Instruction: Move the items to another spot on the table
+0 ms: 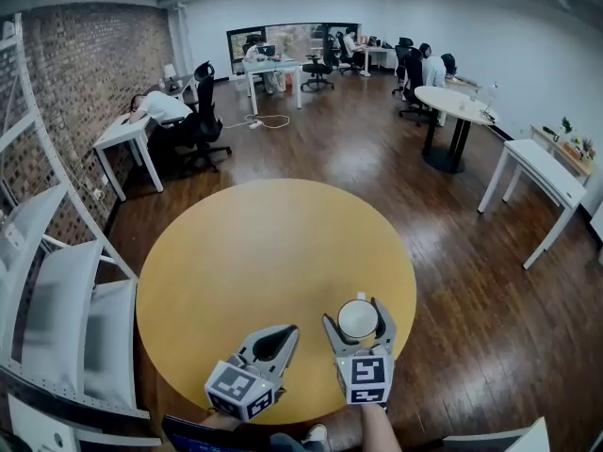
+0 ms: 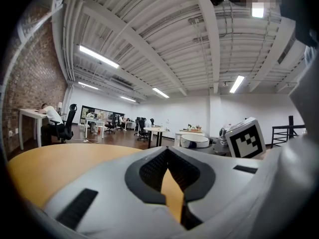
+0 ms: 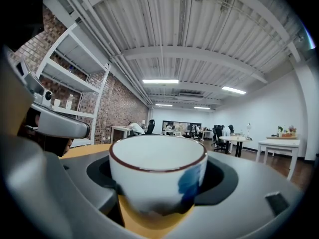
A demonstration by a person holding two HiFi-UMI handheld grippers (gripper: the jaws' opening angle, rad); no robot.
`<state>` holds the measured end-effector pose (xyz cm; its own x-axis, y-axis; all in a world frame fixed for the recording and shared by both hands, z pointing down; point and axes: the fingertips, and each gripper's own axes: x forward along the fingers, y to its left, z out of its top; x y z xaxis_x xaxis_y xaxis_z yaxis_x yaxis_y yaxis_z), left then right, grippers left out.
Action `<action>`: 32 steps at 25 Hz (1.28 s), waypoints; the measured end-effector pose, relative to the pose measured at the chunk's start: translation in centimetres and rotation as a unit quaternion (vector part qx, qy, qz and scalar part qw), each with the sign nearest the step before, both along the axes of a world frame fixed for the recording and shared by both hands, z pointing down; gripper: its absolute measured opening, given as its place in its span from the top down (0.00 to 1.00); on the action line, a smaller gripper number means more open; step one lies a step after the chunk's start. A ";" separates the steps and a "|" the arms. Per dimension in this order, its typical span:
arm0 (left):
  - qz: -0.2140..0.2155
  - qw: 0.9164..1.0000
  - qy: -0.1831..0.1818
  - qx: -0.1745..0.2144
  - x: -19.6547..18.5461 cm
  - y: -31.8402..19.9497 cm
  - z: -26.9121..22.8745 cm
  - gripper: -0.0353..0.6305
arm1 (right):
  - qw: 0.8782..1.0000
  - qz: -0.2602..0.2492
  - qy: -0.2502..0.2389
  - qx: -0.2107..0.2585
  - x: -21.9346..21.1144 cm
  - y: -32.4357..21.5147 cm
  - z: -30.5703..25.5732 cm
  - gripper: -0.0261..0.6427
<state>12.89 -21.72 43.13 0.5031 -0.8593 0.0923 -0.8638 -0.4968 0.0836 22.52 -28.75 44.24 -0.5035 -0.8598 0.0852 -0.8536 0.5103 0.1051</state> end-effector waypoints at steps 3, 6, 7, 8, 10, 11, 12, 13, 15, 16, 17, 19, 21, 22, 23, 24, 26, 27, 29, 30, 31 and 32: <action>-0.005 1.000 -0.001 0.010 -1.9 0.7 -0.5 0.94 | 1.000 -0.006 -0.002 0.003 -2.1 1.1 -0.6 0.35; -0.017 1.000 0.003 0.011 -4.3 1.5 -0.6 0.94 | 1.000 -0.017 0.000 0.005 -4.5 2.3 -0.8 0.35; -0.024 1.000 0.005 0.012 -5.2 1.8 -0.5 0.94 | 1.000 -0.023 0.002 0.007 -5.4 2.7 -0.9 0.35; -0.031 0.999 0.007 0.014 -6.1 2.0 -0.6 0.94 | 1.000 -0.030 0.004 0.009 -6.4 3.0 -0.9 0.35; -0.046 0.999 0.010 0.018 -8.0 2.3 -0.7 0.94 | 0.999 -0.045 0.006 0.012 -8.6 3.3 -1.1 0.35; -0.052 0.998 0.011 0.020 -9.0 2.4 -0.8 0.94 | 0.999 -0.053 0.006 0.013 -9.8 3.4 -1.2 0.35; -0.059 0.998 0.011 0.022 -10.1 2.5 -0.9 0.94 | 0.998 -0.060 0.007 0.014 -11.0 3.5 -1.3 0.35; -0.066 0.997 0.011 0.024 -11.1 2.6 -1.0 0.94 | 0.998 -0.067 0.007 0.015 -12.2 3.6 -1.5 0.35; -0.081 0.996 0.010 0.027 -13.3 2.8 -1.2 0.94 | 0.996 -0.084 0.007 0.018 -14.7 3.7 -2.0 0.35; -0.089 0.996 0.009 0.028 -14.5 2.9 -1.3 0.94 | 0.996 -0.092 0.006 0.021 -16.1 3.8 -2.3 0.35; -0.097 0.995 0.008 0.028 -15.7 3.0 -1.4 0.94 | 0.995 -0.101 0.005 0.023 -17.5 3.9 -2.5 0.35; -0.114 0.993 0.007 0.028 -18.1 3.5 -1.3 0.94 | 0.993 -0.119 0.004 0.026 -20.2 4.2 -2.8 0.35; -0.131 0.991 0.005 0.028 -20.3 4.1 -1.1 0.94 | 0.990 -0.136 0.002 0.026 -22.8 4.7 -2.7 0.35; -0.140 0.990 0.005 0.028 -21.4 4.4 -1.1 0.94 | 0.989 -0.145 0.001 0.025 -24.0 5.0 -2.6 0.35; -0.148 0.989 0.006 0.027 -22.5 4.6 -1.0 0.94 | 0.988 -0.154 0.001 0.025 -25.3 5.2 -2.5 0.35; -0.157 0.987 0.005 0.026 -23.7 4.7 -1.0 0.94 | 0.987 -0.162 0.000 0.024 -26.6 5.3 -2.5 0.35; -0.172 0.985 0.004 0.025 -25.9 5.1 -0.8 0.94 | 0.984 -0.176 -0.002 0.022 -29.0 5.6 -2.2 0.35; -0.179 0.984 0.004 0.025 -27.0 5.3 -0.7 0.94 | 0.983 -0.182 -0.004 0.022 -30.2 5.8 -2.1 0.35; -0.193 0.981 0.003 0.026 -29.1 5.9 -0.4 0.94 | 0.980 -0.195 -0.005 0.021 -32.4 6.3 -1.7 0.35; -0.201 0.979 0.004 0.026 -30.1 6.1 -0.2 0.94 | 0.979 -0.203 -0.006 0.022 -33.5 6.6 -1.6 0.35; -0.209 0.978 0.005 0.026 -31.1 6.4 -0.1 0.94 | 0.977 -0.210 -0.006 0.023 -34.5 6.8 -1.5 0.35; -0.216 0.976 0.006 0.026 -32.0 6.6 0.0 0.94 | 0.976 -0.217 -0.008 0.023 -35.6 7.1 -1.5 0.35</action>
<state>-19.13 -15.11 43.08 0.0945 -0.9947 0.0401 -0.9927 -0.0911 0.0794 -13.08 -21.63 42.70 -0.8215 -0.5687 0.0406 -0.5605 0.8186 0.1253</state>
